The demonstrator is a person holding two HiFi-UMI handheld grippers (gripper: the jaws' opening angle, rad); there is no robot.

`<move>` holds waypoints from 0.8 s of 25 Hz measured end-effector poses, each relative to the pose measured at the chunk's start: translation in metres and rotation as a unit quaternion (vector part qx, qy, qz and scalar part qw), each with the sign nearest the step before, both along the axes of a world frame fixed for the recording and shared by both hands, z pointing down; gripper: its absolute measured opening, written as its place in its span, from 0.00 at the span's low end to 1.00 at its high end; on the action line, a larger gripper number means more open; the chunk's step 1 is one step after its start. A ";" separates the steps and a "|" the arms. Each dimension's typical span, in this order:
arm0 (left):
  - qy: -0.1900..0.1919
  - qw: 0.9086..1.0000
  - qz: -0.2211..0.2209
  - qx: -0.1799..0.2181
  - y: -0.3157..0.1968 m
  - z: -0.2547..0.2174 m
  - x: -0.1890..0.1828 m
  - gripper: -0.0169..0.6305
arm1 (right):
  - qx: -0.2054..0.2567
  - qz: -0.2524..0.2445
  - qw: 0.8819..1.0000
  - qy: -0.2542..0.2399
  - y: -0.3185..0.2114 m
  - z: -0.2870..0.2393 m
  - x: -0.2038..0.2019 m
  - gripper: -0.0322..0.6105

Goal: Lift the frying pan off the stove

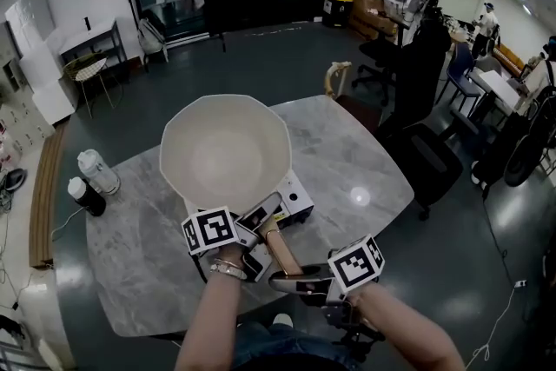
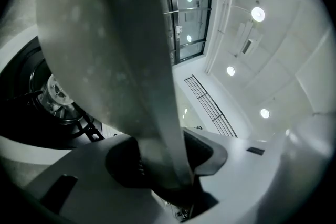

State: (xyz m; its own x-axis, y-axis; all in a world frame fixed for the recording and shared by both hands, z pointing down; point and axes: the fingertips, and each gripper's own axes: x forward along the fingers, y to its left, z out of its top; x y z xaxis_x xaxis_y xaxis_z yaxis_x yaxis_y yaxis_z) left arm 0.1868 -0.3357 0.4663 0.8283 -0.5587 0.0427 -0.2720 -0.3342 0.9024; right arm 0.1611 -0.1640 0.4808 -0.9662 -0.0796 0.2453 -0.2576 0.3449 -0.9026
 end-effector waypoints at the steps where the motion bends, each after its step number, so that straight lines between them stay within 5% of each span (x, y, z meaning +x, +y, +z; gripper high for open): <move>1: 0.000 1.000 0.001 0.006 -0.002 -0.005 0.000 0.30 | 0.006 0.003 1.000 -0.005 -0.003 -0.003 0.000 0.20; 11: -0.029 0.994 -0.042 0.101 0.001 -0.069 -0.008 0.31 | 0.134 -0.015 0.990 -0.036 -0.006 -0.034 0.008 0.21; 20: -0.081 0.977 -0.054 0.192 0.017 -0.093 -0.014 0.30 | 0.229 -0.029 0.972 0.041 -0.004 -0.017 -0.002 0.21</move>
